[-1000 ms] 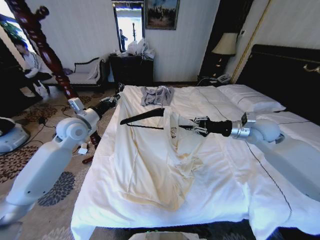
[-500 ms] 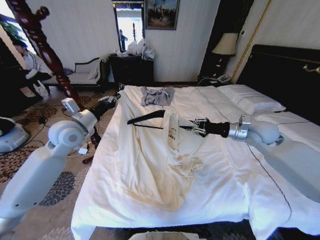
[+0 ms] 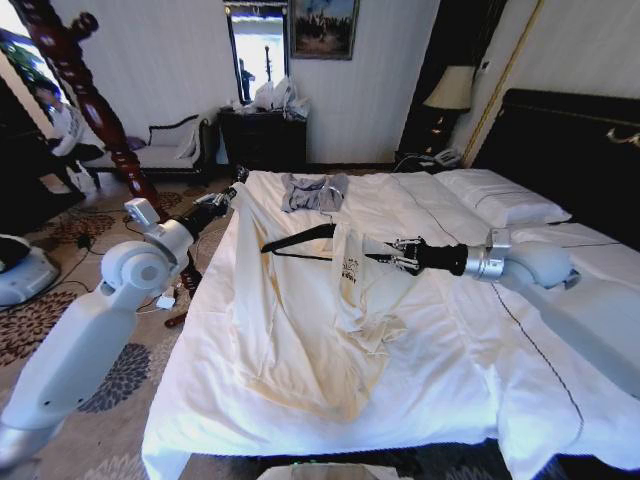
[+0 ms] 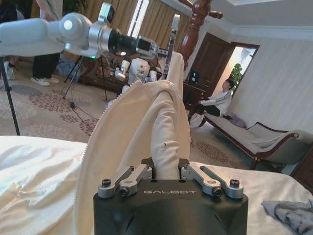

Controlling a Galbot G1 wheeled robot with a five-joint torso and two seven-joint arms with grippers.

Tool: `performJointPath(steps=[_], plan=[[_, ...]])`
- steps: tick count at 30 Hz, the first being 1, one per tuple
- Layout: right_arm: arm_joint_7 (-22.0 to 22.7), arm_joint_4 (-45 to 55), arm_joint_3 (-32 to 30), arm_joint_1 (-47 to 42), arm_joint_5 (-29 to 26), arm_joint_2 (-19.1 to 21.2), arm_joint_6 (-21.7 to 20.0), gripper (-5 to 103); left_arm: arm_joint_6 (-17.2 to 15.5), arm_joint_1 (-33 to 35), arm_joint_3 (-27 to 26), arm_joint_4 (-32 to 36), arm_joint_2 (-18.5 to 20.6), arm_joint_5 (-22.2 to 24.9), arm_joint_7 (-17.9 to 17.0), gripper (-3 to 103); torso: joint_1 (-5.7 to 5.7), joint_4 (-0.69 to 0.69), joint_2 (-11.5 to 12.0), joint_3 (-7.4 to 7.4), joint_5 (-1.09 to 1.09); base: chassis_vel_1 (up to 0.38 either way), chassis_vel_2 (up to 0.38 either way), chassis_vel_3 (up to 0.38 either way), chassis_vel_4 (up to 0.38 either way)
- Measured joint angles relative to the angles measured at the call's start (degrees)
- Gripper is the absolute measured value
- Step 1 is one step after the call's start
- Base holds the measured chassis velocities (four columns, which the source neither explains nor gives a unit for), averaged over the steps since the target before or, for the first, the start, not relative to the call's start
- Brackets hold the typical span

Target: Pick up the clothes from the bed and hang them on the clothes hanger.

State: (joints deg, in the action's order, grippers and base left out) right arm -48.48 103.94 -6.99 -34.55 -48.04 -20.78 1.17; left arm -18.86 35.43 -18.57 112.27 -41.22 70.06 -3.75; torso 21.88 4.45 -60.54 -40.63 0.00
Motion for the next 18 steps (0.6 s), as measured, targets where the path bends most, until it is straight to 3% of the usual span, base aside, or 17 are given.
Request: performJointPath(steps=[6,18], plan=[[1.38,-0.73,0.31,0.02,0.34,-1.15,0.07,20,0.04,0.44,-0.24,0.95,0.49,0.51,0.04,0,0.00,0.00,0.00,0.00,0.00,0.000,0.000,0.000,0.000],[10.23,-0.25,2.01,-0.03,1.19,-3.94,-2.51,20,-0.47,0.73,-0.30,7.43,-1.75,7.04,-3.83,0,0.00,0.01,0.00,0.00,0.01,0.000,0.000,0.000,0.000]])
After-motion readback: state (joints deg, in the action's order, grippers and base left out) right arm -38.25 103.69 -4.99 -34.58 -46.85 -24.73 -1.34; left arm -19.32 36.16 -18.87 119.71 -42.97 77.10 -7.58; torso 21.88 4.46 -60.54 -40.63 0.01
